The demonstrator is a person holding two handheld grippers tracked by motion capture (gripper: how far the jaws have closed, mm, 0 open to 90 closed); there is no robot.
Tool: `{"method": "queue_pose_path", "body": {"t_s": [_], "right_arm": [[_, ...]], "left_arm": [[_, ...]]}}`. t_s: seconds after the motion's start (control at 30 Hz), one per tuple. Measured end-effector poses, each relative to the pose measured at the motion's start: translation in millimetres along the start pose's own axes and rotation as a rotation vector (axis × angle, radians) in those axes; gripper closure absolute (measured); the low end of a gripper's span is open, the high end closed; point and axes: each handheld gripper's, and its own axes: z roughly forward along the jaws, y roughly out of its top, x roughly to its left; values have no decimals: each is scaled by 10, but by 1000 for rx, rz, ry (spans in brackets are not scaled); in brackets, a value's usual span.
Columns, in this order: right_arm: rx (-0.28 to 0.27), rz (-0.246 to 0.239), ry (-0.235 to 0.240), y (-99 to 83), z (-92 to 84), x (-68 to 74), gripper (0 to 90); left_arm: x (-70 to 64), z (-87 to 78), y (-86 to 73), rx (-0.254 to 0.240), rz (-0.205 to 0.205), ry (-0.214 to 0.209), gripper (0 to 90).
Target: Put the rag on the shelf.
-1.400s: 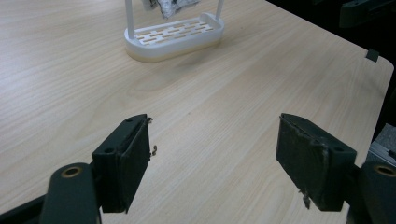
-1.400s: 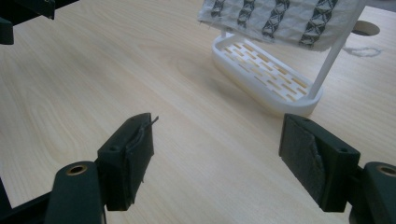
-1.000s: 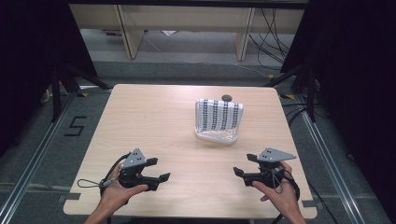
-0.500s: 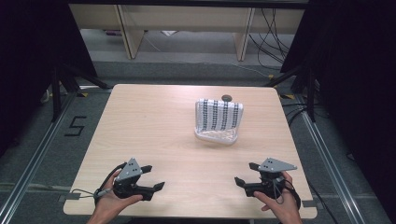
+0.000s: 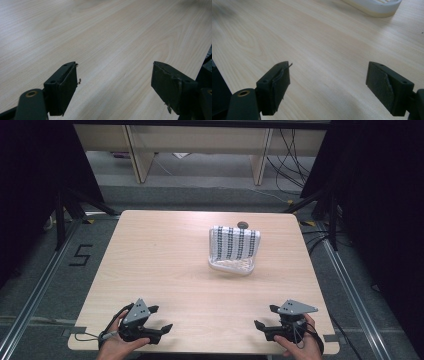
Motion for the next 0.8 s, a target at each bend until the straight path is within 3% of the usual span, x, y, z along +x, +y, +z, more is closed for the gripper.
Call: {"method": "queue_pose_path", "body": {"t_s": [0.03,0.07,0.1,0.13,0.17,0.2,0.4,0.47,0.5,0.57,0.7,0.8], "right_arm": [[1,31,5,-8,2,27,201],[-9,-6,0,-6,4,-1,198],[-4,-9,3,-6,3,-3,198],[5,23,2,-11,-5,23,198],[3,16,3,-9,-2,17,198],[2,9,2,-9,2,13,198],[-3,-23,9,-6,18,-4,199],[-6,-22,16,-7,25,-6,200],[-3,-24,7,-6,18,-4,200],[-2,-23,3,-6,15,-7,200],[-3,-26,10,-6,17,-19,200],[-7,-22,-15,-10,6,-21,200]], "left_arm": [[4,-2,4,11,11,1,205],[18,-2,0,22,30,2,204],[13,9,-5,17,22,2,203],[20,10,-11,22,29,13,203],[25,13,-14,26,21,3,202],[39,4,-13,43,39,5,202],[14,31,-19,17,15,4,202],[36,24,-22,45,30,10,203],[24,38,-26,26,16,-1,202],[45,22,-25,50,41,6,202],[40,35,-31,35,20,4,202],[51,38,-32,41,22,4,202]]}}
